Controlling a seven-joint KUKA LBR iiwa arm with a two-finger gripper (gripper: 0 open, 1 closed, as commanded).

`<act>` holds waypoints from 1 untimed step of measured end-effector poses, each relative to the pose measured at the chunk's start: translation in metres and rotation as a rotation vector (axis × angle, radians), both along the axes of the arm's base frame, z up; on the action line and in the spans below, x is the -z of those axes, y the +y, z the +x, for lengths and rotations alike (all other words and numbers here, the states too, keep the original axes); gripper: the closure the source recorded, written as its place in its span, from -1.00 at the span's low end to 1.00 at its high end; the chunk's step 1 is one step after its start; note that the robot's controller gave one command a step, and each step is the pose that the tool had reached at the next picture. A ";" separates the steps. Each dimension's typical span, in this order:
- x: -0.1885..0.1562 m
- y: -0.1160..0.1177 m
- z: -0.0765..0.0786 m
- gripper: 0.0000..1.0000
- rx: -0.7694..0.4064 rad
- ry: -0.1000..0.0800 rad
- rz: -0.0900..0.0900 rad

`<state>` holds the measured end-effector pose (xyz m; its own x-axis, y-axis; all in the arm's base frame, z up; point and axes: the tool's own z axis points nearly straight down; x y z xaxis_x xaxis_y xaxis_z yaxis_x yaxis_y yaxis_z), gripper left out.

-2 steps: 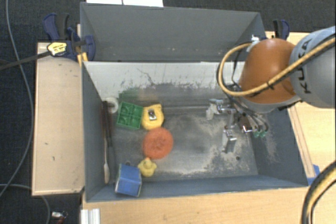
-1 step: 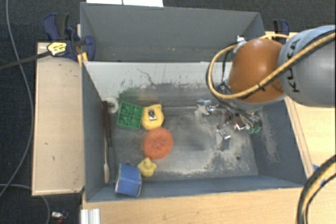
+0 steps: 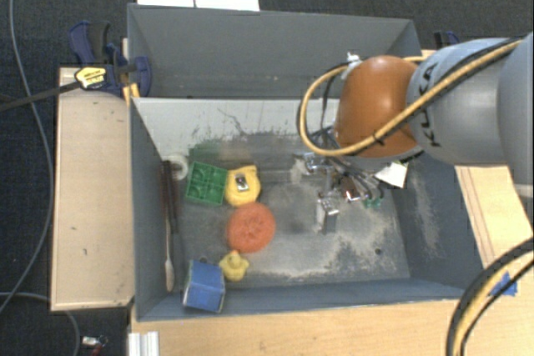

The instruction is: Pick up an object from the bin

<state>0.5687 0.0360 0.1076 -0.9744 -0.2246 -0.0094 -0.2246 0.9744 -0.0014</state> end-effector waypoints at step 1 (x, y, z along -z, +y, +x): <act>0.005 0.010 -0.004 -1.00 -0.091 -0.002 -0.001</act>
Offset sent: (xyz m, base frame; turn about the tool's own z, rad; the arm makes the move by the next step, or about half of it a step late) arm -0.0299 0.0924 -0.0376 0.0054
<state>0.5649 0.0456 0.1023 -0.9500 -0.3120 -0.0107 -0.3120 0.9501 -0.0031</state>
